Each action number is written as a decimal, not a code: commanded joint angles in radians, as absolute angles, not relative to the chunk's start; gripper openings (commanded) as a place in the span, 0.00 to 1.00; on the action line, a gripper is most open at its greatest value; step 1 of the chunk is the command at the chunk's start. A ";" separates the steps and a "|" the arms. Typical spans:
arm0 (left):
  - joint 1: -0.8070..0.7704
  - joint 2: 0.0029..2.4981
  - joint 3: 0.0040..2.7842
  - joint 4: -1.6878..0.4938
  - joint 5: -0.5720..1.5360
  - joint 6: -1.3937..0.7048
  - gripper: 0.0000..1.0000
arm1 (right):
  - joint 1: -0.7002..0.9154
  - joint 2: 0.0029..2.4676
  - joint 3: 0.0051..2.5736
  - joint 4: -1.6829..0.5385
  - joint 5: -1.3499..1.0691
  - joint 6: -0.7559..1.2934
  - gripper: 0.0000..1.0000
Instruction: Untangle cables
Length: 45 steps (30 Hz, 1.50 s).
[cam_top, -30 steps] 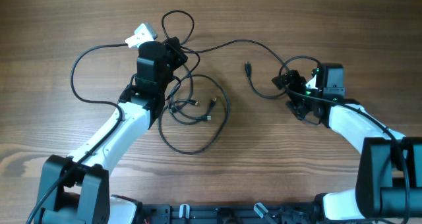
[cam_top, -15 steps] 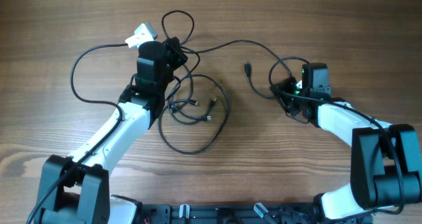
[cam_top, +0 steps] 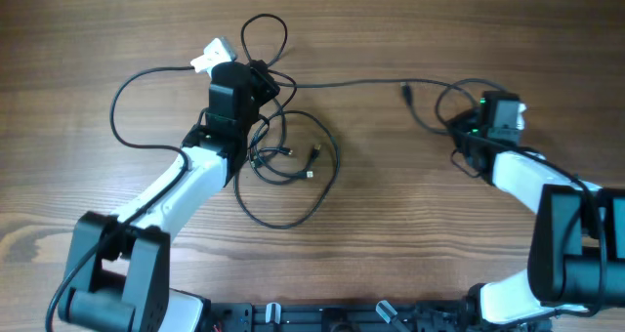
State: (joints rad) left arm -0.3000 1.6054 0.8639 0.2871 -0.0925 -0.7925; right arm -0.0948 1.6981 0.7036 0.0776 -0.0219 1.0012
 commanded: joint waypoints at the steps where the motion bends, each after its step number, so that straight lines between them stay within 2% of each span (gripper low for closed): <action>1: -0.320 1.669 0.870 0.370 -0.069 -0.762 0.06 | -0.207 1.713 0.705 0.118 -0.048 0.960 0.04; 3: -0.343 1.697 0.870 0.458 -0.046 -0.762 0.09 | -0.261 1.713 0.705 0.139 -0.080 0.956 0.04; 8: -0.428 1.749 0.870 0.671 -0.046 -0.762 0.07 | -0.360 1.713 0.705 0.170 -0.143 0.942 0.04; 9: -0.448 1.759 0.870 0.695 -0.048 -0.762 0.11 | -0.374 1.713 0.705 0.172 -0.142 0.941 0.04; 10: -0.466 1.767 0.871 0.698 -0.058 -0.763 0.24 | -0.384 1.713 0.705 0.178 -0.141 0.932 0.04; 11: -0.481 1.778 0.871 0.691 -0.065 -0.762 0.58 | -0.395 1.713 0.705 0.189 -0.134 0.916 0.04; 12: -0.487 1.784 0.871 0.683 -0.065 -0.762 0.69 | -0.403 1.713 0.705 0.193 -0.127 0.916 0.04; 13: -0.490 1.789 0.871 0.668 -0.065 -0.762 0.92 | -0.416 1.713 0.705 0.199 -0.122 0.915 0.04; 14: -0.492 1.790 0.871 0.649 -0.065 -0.762 1.00 | -0.426 1.713 0.705 0.203 -0.119 0.913 0.04; 19: -0.491 1.790 0.871 0.549 -0.065 -0.762 1.00 | -0.498 1.713 0.705 0.247 -0.066 0.873 0.04; 28: -0.491 1.790 0.870 0.501 -0.045 -0.739 1.00 | -0.604 1.713 0.705 0.353 -0.014 0.863 0.04; 31: -0.491 1.790 0.870 0.501 0.056 -0.718 1.00 | -0.604 1.713 0.706 0.412 0.054 0.855 0.04; 34: -0.491 1.790 0.870 0.500 0.192 -0.571 1.00 | -0.604 1.741 0.723 0.472 0.072 0.836 0.04; 40: -0.491 1.790 0.871 0.480 0.243 -0.508 1.00 | -0.604 1.940 0.905 0.476 -0.002 0.821 0.04; 45: -0.491 1.790 0.871 0.443 0.243 -0.475 1.00 | -0.603 2.150 1.186 0.400 -0.053 0.823 0.04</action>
State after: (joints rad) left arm -0.4911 1.7824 0.8642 0.4473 0.2222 -0.5228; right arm -0.6029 2.0640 1.0546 0.4213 -0.0177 0.8383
